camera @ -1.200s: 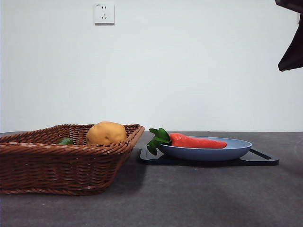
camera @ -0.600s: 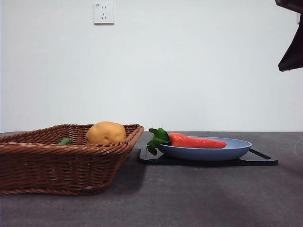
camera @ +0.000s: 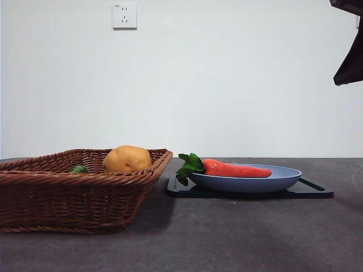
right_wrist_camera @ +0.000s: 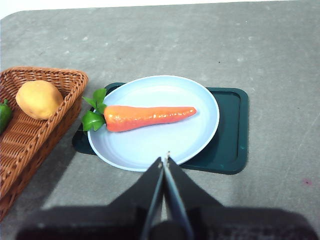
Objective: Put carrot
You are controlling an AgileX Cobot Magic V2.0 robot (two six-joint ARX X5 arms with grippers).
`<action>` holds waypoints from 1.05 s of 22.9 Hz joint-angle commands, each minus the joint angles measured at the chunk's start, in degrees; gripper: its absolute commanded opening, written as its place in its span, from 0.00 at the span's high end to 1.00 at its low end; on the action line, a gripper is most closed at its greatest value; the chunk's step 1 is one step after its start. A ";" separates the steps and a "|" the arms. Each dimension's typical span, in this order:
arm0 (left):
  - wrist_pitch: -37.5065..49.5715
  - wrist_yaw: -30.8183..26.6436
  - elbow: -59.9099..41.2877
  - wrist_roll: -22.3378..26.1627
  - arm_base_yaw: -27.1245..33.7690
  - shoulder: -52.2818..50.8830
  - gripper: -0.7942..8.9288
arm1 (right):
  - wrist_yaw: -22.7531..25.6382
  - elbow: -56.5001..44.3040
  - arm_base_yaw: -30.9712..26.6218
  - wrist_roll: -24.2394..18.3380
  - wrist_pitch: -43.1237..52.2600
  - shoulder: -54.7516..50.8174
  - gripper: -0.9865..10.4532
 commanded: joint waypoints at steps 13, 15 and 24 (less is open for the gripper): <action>0.31 -0.04 -0.59 0.46 -0.02 -0.15 0.91 | -2.12 -10.40 -17.79 -8.33 -0.48 -26.73 0.91; 0.28 -0.04 -0.59 0.46 -0.02 -0.15 0.91 | -7.93 -14.75 -22.88 -8.44 -0.24 -30.51 0.91; 0.31 -0.04 -0.59 0.46 -0.02 -0.15 0.91 | -13.77 -23.67 -26.45 -8.85 -0.26 -37.40 0.91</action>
